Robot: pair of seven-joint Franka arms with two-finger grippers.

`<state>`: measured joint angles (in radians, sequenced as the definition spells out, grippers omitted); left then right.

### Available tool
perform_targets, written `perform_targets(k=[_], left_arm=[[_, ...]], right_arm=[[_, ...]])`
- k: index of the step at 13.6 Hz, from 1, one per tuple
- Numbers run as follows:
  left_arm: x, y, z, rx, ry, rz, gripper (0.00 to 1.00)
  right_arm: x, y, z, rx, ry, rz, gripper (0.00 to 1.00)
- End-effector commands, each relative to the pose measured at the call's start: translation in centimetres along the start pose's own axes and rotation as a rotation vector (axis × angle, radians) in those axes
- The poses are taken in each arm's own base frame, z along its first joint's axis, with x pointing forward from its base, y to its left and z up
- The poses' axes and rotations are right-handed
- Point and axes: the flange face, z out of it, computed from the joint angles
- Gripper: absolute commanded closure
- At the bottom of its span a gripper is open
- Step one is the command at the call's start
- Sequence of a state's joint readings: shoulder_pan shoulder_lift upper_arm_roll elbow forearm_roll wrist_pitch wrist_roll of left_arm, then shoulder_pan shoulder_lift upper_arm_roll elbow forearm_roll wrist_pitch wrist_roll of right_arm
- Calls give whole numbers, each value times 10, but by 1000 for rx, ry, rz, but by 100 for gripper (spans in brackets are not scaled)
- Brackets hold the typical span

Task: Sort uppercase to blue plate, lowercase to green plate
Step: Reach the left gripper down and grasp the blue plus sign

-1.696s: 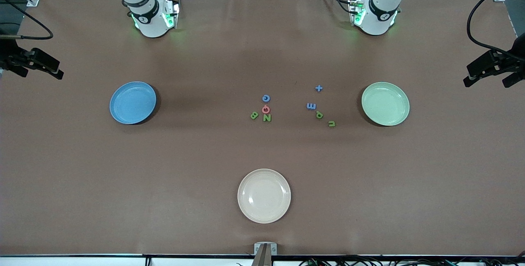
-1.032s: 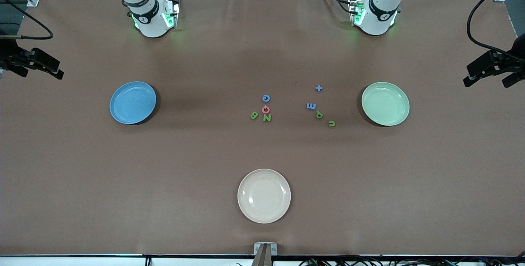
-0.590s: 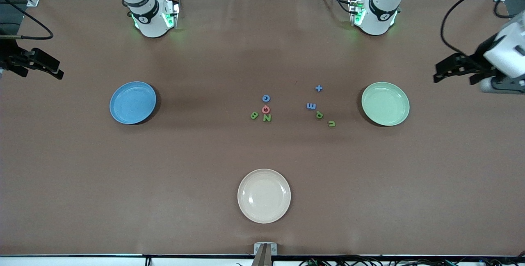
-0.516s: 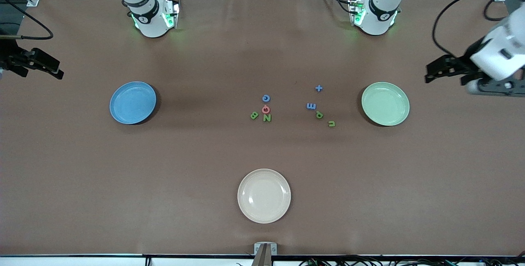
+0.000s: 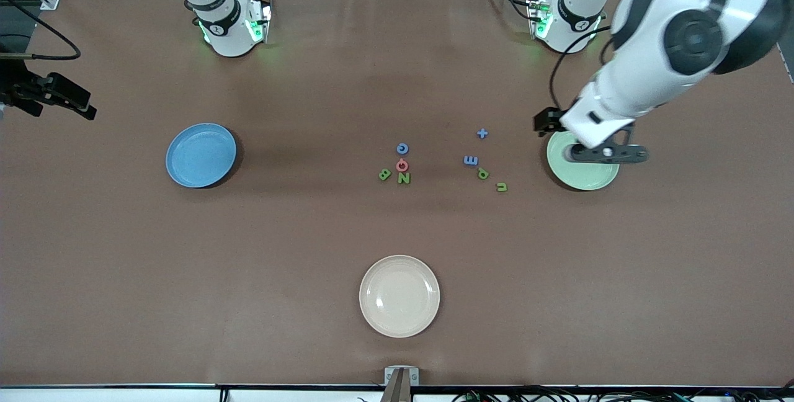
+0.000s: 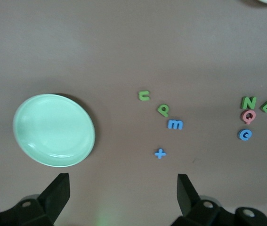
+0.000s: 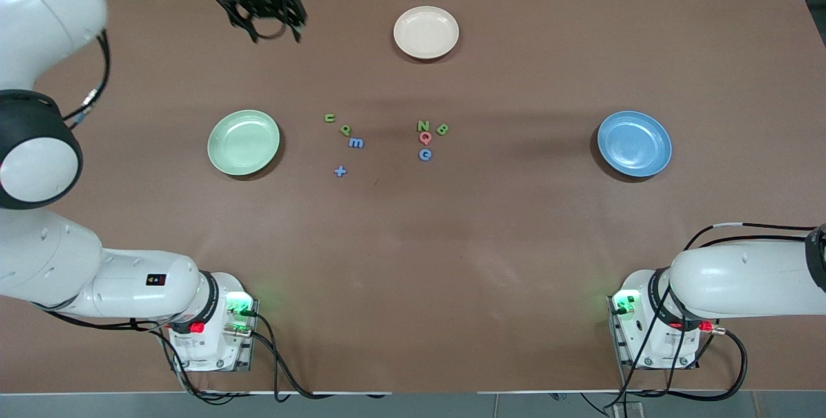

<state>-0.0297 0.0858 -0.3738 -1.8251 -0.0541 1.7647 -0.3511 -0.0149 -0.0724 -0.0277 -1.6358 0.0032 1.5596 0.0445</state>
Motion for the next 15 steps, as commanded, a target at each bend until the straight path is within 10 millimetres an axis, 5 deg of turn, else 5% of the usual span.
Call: perform_targets(k=[1, 8, 12, 15], left_arm=[[-18, 21, 36, 3, 8, -15, 0], [-50, 66, 142, -25, 49, -80, 0], [-65, 75, 185, -41, 58, -67, 0], [-80, 76, 217, -48, 74, -77, 3]], right_arm=[[-6, 2, -8, 0, 13, -4, 0], [3, 5, -5, -7, 18, 6, 0], [27, 34, 24, 9, -10, 59, 0], [41, 37, 43, 7, -16, 61, 0]])
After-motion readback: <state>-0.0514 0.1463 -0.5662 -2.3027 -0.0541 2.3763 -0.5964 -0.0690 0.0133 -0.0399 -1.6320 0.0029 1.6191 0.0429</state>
